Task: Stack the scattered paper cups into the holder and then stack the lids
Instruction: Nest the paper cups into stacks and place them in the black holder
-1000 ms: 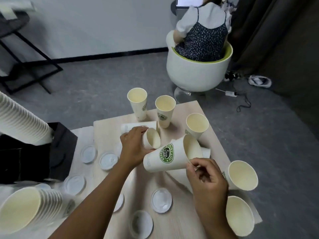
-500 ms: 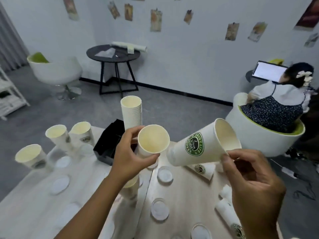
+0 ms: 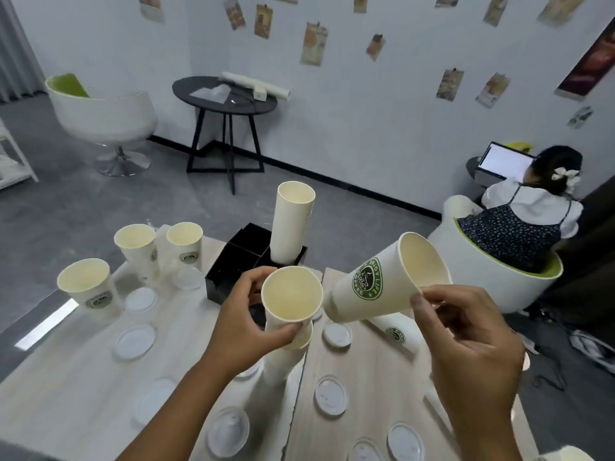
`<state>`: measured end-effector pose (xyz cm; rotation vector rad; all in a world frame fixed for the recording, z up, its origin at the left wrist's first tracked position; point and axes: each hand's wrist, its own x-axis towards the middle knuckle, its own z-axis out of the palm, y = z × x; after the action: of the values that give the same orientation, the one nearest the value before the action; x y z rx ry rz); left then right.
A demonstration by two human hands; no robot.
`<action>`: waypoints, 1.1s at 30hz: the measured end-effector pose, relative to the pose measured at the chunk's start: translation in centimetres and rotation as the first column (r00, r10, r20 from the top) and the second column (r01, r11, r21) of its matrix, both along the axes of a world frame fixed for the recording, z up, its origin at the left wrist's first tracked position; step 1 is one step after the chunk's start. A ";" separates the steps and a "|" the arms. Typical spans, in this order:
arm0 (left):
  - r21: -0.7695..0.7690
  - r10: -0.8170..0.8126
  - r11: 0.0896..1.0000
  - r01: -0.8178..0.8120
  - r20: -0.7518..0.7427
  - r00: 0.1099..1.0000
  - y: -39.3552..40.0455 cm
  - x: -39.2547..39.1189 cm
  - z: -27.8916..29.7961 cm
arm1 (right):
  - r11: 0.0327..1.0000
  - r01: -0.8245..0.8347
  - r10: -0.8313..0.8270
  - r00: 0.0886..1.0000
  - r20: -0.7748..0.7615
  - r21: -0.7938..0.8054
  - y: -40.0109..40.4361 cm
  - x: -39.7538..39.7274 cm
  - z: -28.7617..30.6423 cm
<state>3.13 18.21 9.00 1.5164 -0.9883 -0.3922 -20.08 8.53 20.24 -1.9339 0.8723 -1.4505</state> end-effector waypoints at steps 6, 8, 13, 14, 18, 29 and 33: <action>0.040 -0.107 0.993 0.107 -0.004 0.994 0.3 1.2 -2.5 | 0.991 0.061 -0.069 0.995 -0.067 -0.122 1.7 0.8 -0.7; 0.055 -0.123 0.991 0.122 0.007 0.992 0.5 1.7 -2.9 | 0.985 0.078 -0.088 0.994 -0.060 -0.152 2.0 1.1 -0.7; 0.074 -0.119 0.990 0.119 -0.008 0.993 1.3 2.4 -3.8 | 0.986 -0.006 -0.009 0.996 -0.086 -0.168 3.0 3.1 -0.9; 0.075 -0.117 0.990 0.117 -0.010 0.993 1.4 2.5 -4.0 | 0.986 -0.031 0.015 0.995 -0.098 -0.165 3.1 3.6 -1.3; 0.080 -0.120 0.990 0.120 -0.005 0.993 1.8 2.7 -4.5 | 0.985 -0.108 0.080 0.977 -0.199 -0.132 3.1 5.9 -4.6; 0.147 -0.129 0.981 0.124 0.022 0.991 2.7 2.7 -4.8 | 0.979 -0.135 0.186 0.898 -0.398 0.153 2.0 7.8 -13.5; 0.153 -0.103 0.984 0.095 0.046 0.994 2.7 2.0 -4.2 | 0.971 -0.122 0.187 0.922 -0.339 0.204 1.6 7.3 -12.7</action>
<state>5.14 20.96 4.77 1.6243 -1.0996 -0.5083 -12.78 10.15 7.53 -2.1064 0.9450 -0.9087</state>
